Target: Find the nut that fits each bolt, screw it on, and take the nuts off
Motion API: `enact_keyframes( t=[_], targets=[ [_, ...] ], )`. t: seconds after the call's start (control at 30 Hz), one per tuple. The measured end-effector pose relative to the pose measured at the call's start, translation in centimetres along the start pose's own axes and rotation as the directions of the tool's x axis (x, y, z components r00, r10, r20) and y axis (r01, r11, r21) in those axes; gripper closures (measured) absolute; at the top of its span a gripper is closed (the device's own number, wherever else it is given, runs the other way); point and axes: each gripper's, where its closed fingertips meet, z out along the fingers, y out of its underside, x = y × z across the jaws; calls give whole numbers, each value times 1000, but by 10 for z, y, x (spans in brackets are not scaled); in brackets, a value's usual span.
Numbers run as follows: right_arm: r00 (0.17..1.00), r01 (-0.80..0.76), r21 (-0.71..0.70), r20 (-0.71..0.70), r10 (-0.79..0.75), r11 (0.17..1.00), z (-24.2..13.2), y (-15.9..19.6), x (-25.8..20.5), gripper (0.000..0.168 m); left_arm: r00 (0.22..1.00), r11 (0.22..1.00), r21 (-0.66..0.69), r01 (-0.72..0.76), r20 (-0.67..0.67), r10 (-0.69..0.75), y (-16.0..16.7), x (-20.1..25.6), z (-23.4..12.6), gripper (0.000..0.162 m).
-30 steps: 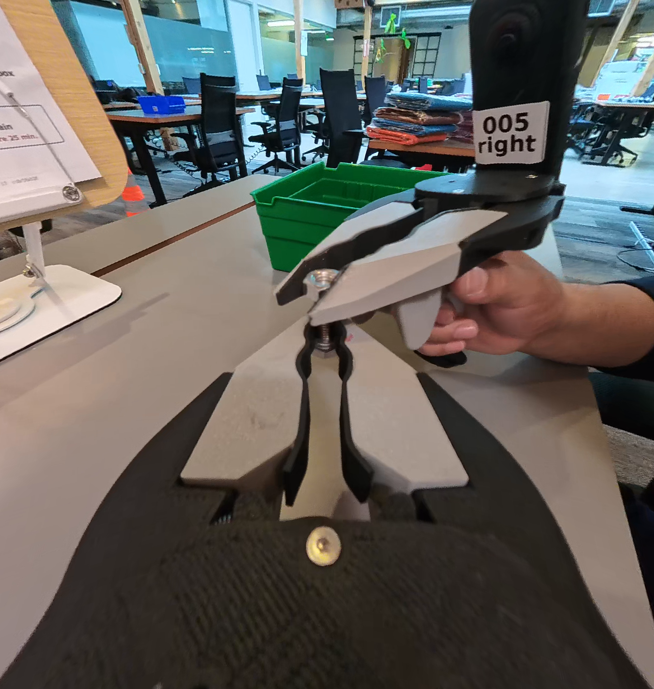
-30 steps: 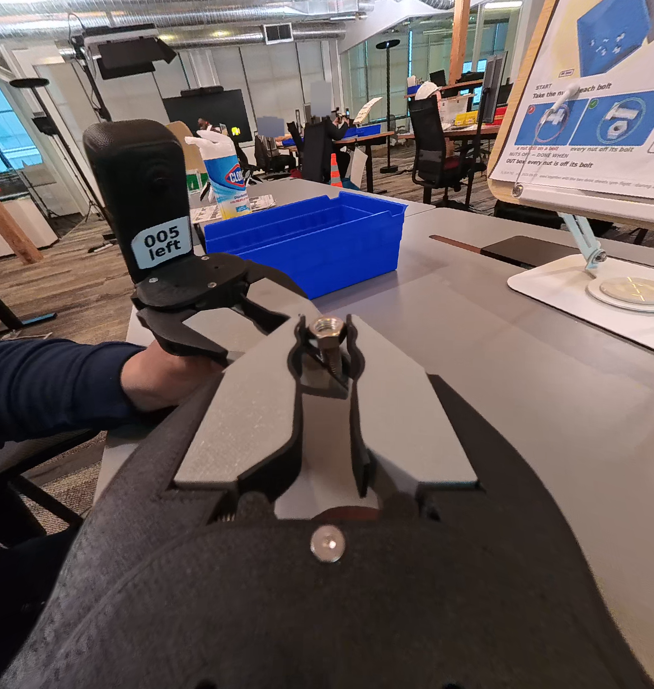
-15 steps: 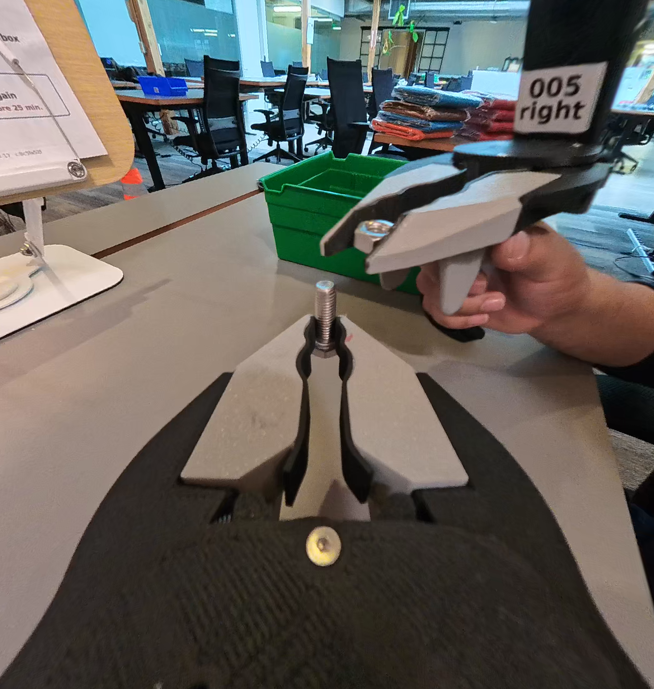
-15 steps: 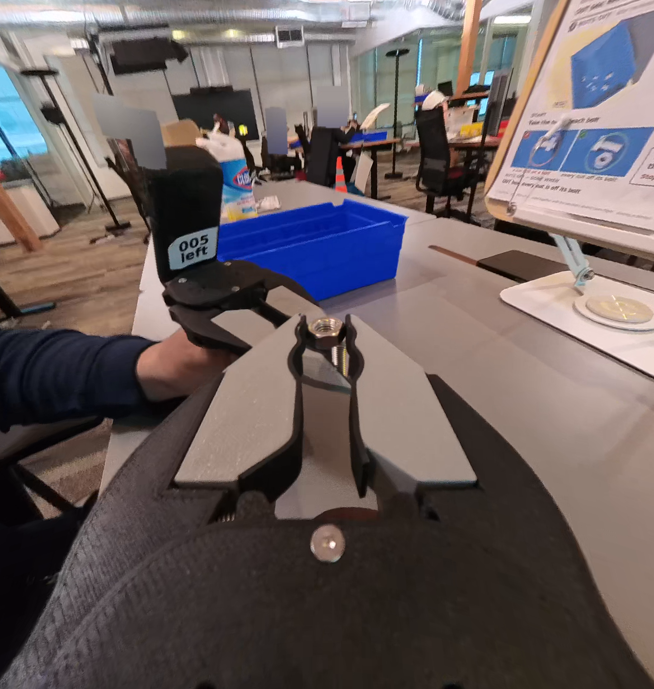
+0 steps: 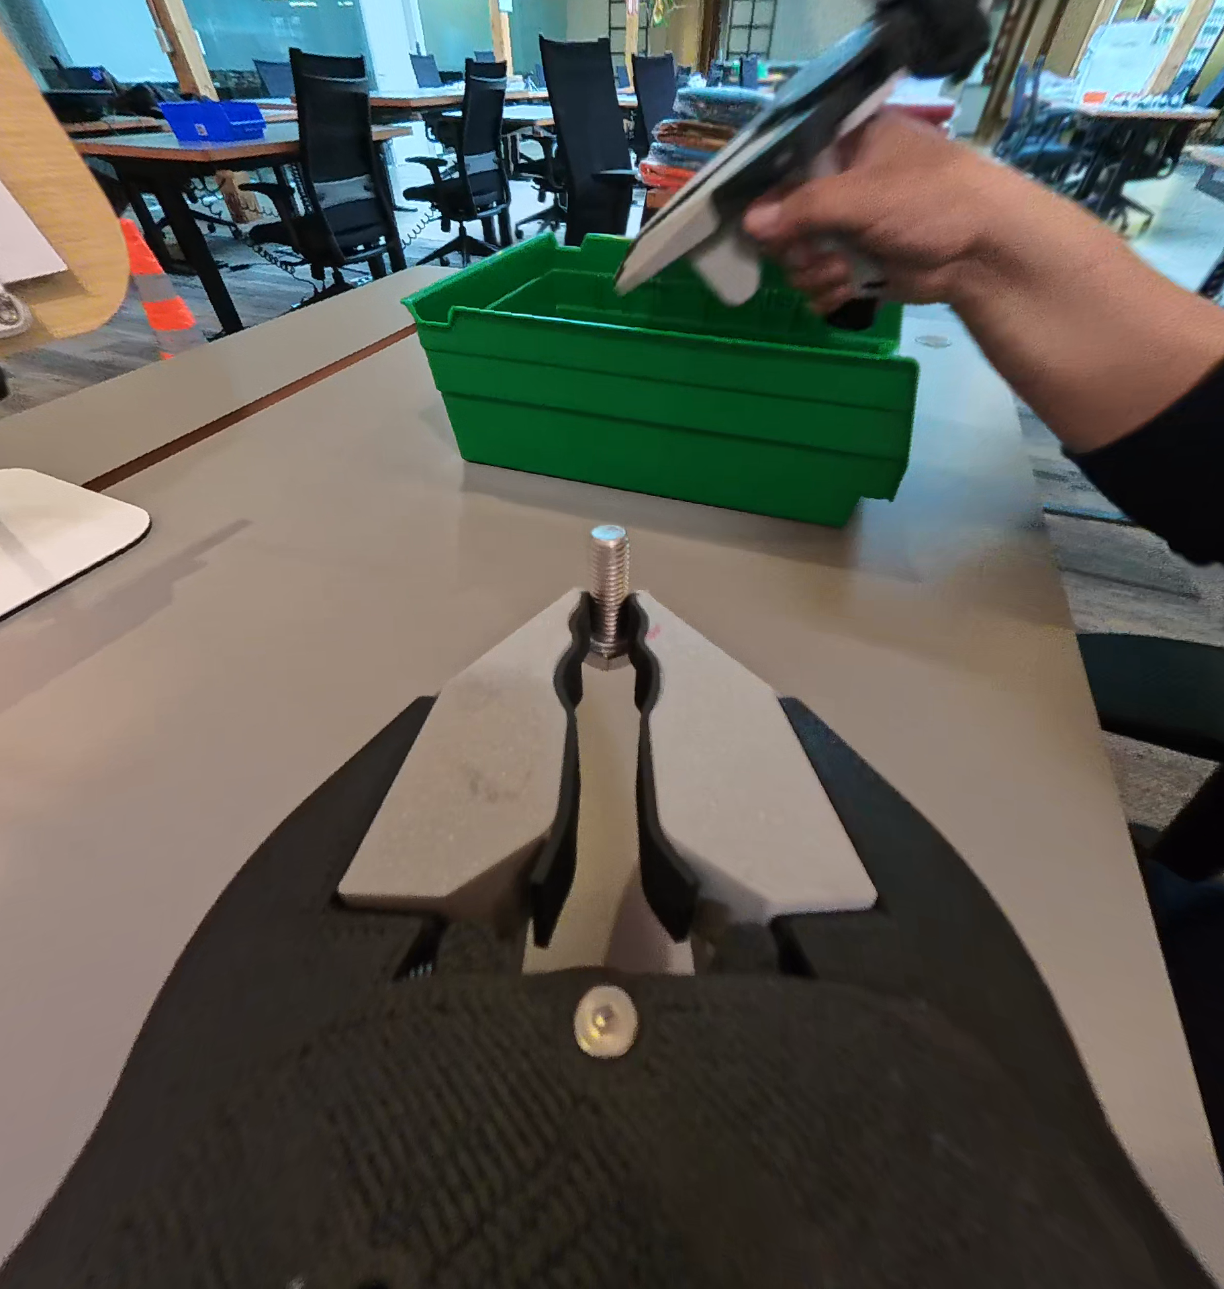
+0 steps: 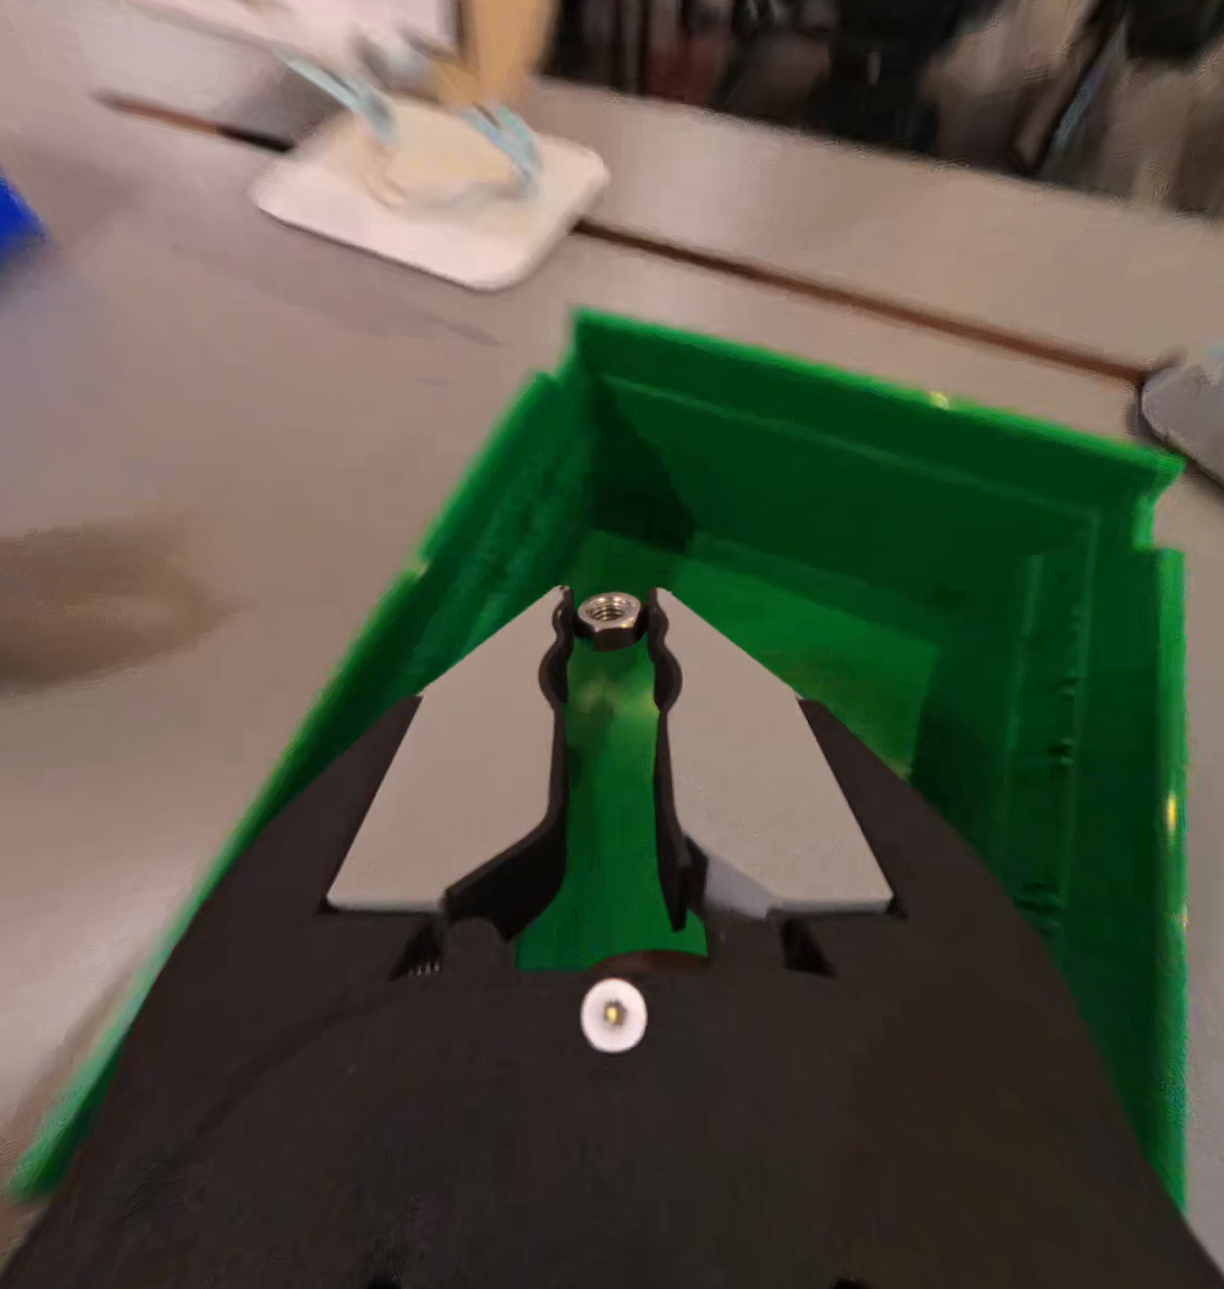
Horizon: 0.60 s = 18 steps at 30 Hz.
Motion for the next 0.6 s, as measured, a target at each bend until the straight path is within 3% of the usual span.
enact_keyframes(
  t=[0.17, 0.33, 0.4, 0.47, 0.6],
  targets=[
    [995, -66, -214, -84, 49, 975, 70, 29, 53, 150, 998, 998, -39, -47, 35, 49, 9, -5, 2, 155],
    [989, -9, -241, -143, -26, 971, 86, 24, 67, 145, 998, 999, -30, -31, 51, 32, 8, -11, -2, 155],
    [982, 5, -215, -182, -46, 977, 70, 18, 64, 141, 999, 999, -27, -17, 48, 18, 7, -11, -2, 155],
    [986, 54, -55, -153, -62, 997, 40, -11, 36, 146, 999, 999, -33, -23, 44, 25, 7, -8, -1, 155],
    [989, 117, 236, 64, -136, 965, -34, -60, -78, 143, 993, 994, -51, -96, 64, 100, 7, -3, 2, 155]
  ],
)
